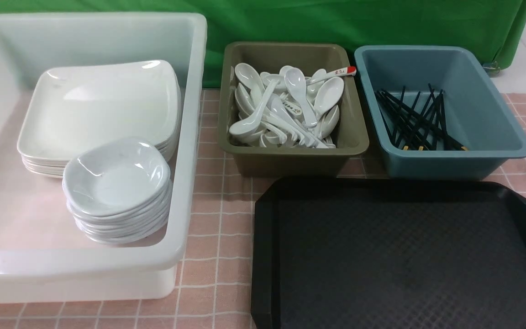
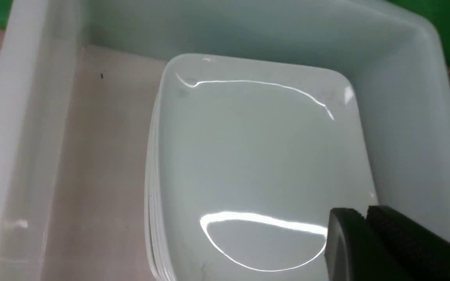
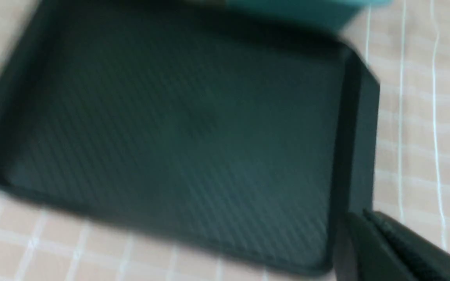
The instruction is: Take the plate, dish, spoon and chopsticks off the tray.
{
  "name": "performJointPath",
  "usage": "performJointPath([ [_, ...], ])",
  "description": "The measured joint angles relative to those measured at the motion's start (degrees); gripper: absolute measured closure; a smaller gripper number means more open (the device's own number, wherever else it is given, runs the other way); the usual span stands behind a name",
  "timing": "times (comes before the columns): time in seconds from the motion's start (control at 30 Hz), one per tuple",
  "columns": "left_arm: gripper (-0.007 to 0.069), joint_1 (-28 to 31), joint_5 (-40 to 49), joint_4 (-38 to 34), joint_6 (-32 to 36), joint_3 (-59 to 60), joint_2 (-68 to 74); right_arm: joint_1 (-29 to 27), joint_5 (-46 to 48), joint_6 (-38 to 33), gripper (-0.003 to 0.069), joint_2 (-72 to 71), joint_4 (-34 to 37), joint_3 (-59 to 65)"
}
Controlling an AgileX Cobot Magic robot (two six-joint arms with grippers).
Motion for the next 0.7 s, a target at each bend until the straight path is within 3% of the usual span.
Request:
performJointPath([
  [0.13, 0.0631, 0.0, 0.7, -0.4, 0.0, 0.0, -2.3, 0.0, -24.6, 0.1, 0.0629, -12.5, 4.2, 15.6],
  [0.27, 0.0631, 0.0, 1.7, -0.4, 0.0, 0.0, -2.6, 0.0, -45.1, 0.1, 0.0629, -15.7, 4.8, 26.9],
  [0.43, 0.0631, 0.0, 4.0, -0.4, 0.0, 0.0, -2.6, 0.0, -53.5, 0.1, 0.0627, -16.1, 5.0, 31.5],
  [0.7, 0.0631, 0.0, 8.2, -2.8, -0.2, 0.0, -2.6, 0.0, -52.0, 0.1, 0.0611, -16.1, 5.0, 32.5],
])
